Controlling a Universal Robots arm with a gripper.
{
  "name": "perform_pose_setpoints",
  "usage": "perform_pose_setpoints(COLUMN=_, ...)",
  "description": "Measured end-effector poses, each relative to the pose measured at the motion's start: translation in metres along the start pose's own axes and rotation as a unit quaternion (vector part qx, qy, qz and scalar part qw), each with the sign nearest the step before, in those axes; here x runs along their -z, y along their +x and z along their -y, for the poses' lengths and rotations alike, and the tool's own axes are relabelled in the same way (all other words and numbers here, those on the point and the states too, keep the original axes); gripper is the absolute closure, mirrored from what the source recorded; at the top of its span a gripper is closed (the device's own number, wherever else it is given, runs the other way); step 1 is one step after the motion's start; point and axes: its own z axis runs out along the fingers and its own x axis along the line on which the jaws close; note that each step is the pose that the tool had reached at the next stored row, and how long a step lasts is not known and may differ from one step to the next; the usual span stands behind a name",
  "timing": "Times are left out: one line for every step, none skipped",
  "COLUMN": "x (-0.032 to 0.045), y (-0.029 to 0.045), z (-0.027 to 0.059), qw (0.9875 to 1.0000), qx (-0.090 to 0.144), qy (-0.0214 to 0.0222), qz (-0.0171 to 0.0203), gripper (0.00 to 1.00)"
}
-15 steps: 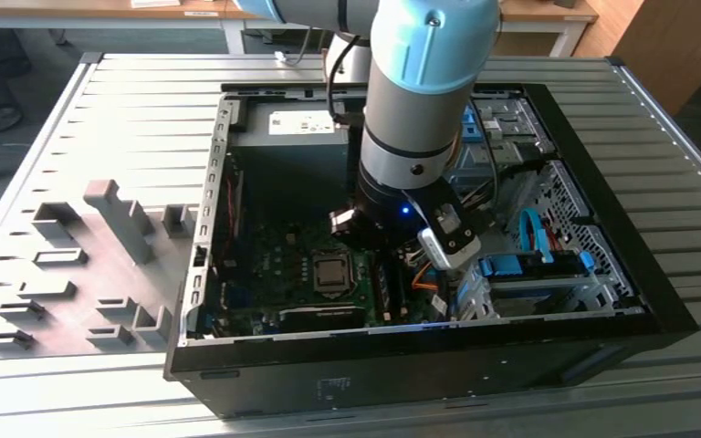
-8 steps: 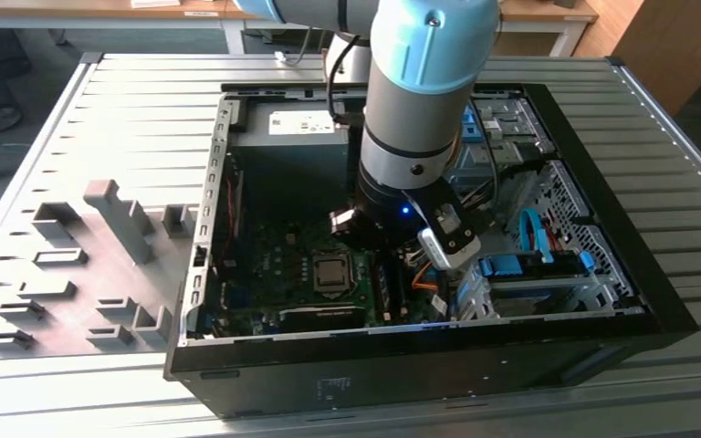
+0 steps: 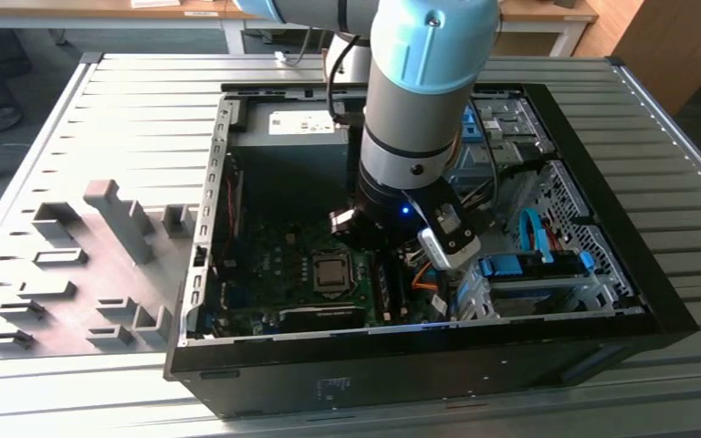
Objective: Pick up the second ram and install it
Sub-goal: 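Insert the second ram into the second slot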
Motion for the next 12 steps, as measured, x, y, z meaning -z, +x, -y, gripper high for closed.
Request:
perform_pose_setpoints(x=0.0000, y=0.0000, z=0.0000, qw=1.0000, qx=0.000, qy=-0.0001, qz=0.0000, gripper=0.86)
perform_pose_setpoints(x=0.0000, y=0.0000, z=0.0000, qw=1.0000, qx=-0.001, qy=-0.0002, qz=0.0001, gripper=0.86)
perform_pose_setpoints(x=0.0003, y=0.0000, z=0.0000, qw=1.0000, qx=-0.001, qy=-0.0004, qz=0.0001, gripper=0.86)
perform_pose_setpoints(x=0.0008, y=0.0001, z=0.0000, qw=1.0000, qx=-0.001, qy=-0.0009, qz=0.0001, gripper=0.86)
perform_pose_setpoints(x=0.0012, y=0.0001, z=0.0000, qw=1.0000, qx=-0.002, qy=-0.0023, qz=0.0002, gripper=0.86)
perform_pose_setpoints(x=0.0016, y=0.0001, z=0.0000, qw=1.0000, qx=-0.002, qy=-0.0038, qz=0.0002, gripper=0.86)
perform_pose_setpoints(x=0.0020, y=0.0000, z=0.0000, qw=1.0000, qx=-0.001, qy=-0.0057, qz=0.0003, gripper=0.86)
perform_pose_setpoints(x=0.0023, y=0.0000, z=-0.0001, qw=1.0000, qx=-0.001, qy=-0.0081, qz=0.0004, gripper=0.86)
perform_pose_setpoints(x=0.0026, y=0.0000, z=-0.0001, qw=0.9999, qx=-0.001, qy=-0.0109, qz=0.0005, gripper=0.86)
perform_pose_setpoints(x=0.0028, y=0.0000, z=-0.0001, qw=0.9999, qx=-0.001, qy=-0.0136, qz=0.0006, gripper=0.86)
perform_pose_setpoints(x=0.0028, y=0.0001, z=-0.0001, qw=0.9999, qx=-0.001, qy=-0.0148, qz=0.0007, gripper=0.86)
perform_pose_setpoints(x=0.0028, y=0.0000, z=-0.0001, qw=0.9999, qx=-0.001, qy=-0.0150, qz=0.0007, gripper=0.86)
